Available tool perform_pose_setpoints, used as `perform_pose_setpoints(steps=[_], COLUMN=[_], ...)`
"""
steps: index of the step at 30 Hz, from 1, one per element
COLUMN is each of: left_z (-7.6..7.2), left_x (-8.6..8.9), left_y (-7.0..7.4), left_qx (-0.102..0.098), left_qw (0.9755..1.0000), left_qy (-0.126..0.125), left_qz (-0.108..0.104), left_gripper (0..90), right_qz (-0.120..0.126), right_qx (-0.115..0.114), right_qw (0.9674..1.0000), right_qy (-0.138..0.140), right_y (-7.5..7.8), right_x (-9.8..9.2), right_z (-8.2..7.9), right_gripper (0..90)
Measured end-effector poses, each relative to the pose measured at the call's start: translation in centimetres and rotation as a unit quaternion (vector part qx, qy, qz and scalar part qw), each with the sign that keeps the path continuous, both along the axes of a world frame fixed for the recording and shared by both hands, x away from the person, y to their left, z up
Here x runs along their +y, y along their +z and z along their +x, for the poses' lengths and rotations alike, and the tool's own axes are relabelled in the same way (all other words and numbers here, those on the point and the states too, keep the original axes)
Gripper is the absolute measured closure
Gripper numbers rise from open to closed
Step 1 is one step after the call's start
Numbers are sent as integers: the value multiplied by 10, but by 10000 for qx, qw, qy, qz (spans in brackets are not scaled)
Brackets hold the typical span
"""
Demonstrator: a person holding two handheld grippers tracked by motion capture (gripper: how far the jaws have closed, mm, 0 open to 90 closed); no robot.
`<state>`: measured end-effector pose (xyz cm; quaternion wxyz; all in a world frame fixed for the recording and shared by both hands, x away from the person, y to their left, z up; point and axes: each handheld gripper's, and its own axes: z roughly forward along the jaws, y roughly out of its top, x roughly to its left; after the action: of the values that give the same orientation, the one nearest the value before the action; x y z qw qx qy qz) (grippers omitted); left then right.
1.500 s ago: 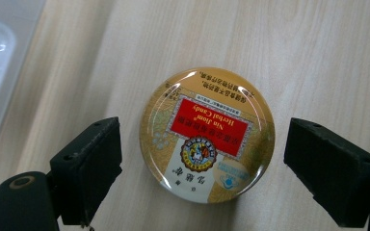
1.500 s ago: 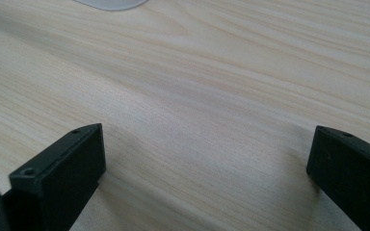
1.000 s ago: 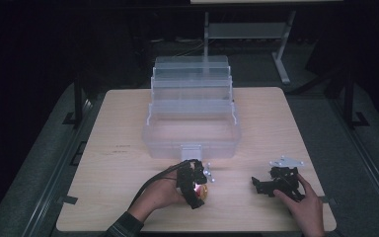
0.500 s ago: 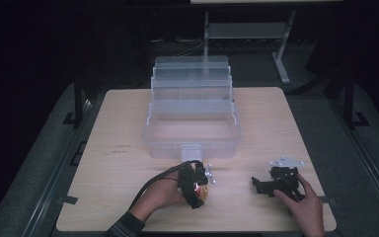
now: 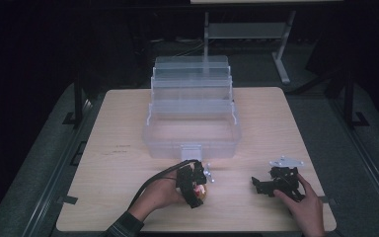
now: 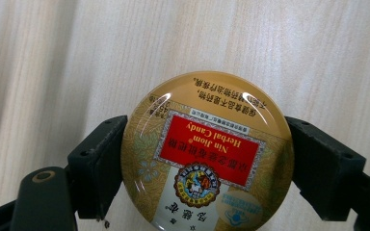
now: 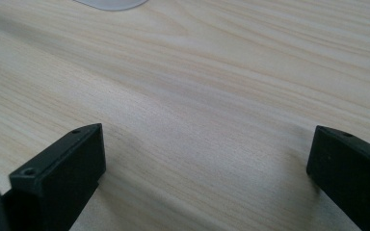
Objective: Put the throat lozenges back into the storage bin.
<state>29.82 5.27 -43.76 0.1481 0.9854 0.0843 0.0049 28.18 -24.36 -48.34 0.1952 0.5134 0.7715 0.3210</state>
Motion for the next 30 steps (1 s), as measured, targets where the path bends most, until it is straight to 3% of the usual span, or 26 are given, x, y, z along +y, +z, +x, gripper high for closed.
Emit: perform_pose_setpoints(steps=[11,30], left_z=[0,1], left_x=[5,6], left_y=[8,27], left_qx=[100,81], left_qw=[9999,9997], left_qy=[61,18], left_qz=[-105,-222], left_gripper=[197,197], right_qz=[-2,-1], right_qx=[-3,1], right_qw=[10000,10000], right_qy=[4,0], right_y=[0,0], right_x=[0,0], right_z=[0,0], right_gripper=[0,0])
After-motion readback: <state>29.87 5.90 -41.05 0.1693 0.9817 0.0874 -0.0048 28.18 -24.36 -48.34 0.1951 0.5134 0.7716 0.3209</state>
